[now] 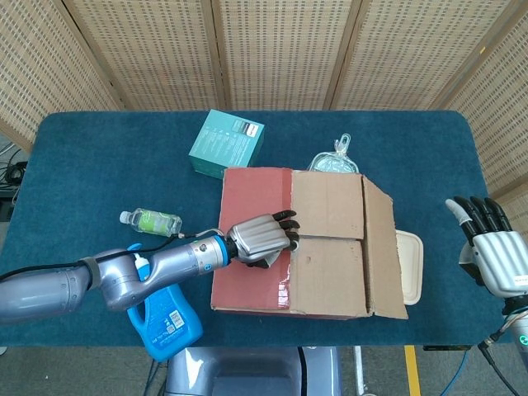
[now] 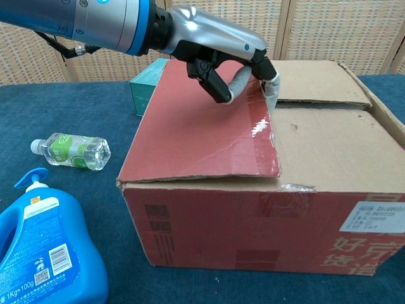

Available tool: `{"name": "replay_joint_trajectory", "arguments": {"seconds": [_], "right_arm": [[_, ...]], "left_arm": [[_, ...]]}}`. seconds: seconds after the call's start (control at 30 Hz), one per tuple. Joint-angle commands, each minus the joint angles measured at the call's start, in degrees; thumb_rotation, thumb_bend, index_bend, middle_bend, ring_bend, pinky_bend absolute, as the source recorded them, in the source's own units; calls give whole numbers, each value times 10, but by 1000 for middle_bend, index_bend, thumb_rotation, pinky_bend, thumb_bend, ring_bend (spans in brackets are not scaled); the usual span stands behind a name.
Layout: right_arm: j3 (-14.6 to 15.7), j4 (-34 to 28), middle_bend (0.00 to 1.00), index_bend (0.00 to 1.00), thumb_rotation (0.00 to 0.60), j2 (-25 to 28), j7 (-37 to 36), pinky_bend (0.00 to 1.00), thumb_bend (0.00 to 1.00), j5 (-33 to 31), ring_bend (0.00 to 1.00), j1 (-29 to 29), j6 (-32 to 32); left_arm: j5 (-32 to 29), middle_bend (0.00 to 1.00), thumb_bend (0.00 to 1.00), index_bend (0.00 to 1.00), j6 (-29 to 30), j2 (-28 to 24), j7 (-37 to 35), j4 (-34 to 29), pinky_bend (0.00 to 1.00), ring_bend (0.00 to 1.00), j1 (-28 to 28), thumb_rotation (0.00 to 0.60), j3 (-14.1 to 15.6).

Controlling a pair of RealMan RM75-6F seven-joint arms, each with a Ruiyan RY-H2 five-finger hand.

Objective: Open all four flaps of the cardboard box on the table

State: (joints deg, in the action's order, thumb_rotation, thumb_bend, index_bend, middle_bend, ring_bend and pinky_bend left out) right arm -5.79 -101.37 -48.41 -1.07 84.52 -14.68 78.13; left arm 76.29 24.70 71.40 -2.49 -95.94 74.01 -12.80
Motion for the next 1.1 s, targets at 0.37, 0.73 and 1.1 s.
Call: {"name": "replay_joint_trajectory", "arguments": {"seconds": [0.37, 0.73, 1.1], "right_arm": [[-5, -1, 83, 20, 600, 1, -3, 0, 1000, 1, 0, 5, 7], [-10, -3, 83, 20, 600, 1, -3, 0, 1000, 1, 0, 4, 6], [-13, -11, 82, 20, 600, 4, 1, 0, 1000, 4, 0, 1, 2]], "left_arm": [[-18, 356, 1000, 429, 23, -28, 19, -18, 0, 159, -7, 515, 5], [-5, 359, 1000, 429, 46, -102, 11, -63, 0, 162, -27, 514, -2], [42, 364, 1000, 429, 87, -188, -30, -127, 0, 168, -69, 515, -11]]}}
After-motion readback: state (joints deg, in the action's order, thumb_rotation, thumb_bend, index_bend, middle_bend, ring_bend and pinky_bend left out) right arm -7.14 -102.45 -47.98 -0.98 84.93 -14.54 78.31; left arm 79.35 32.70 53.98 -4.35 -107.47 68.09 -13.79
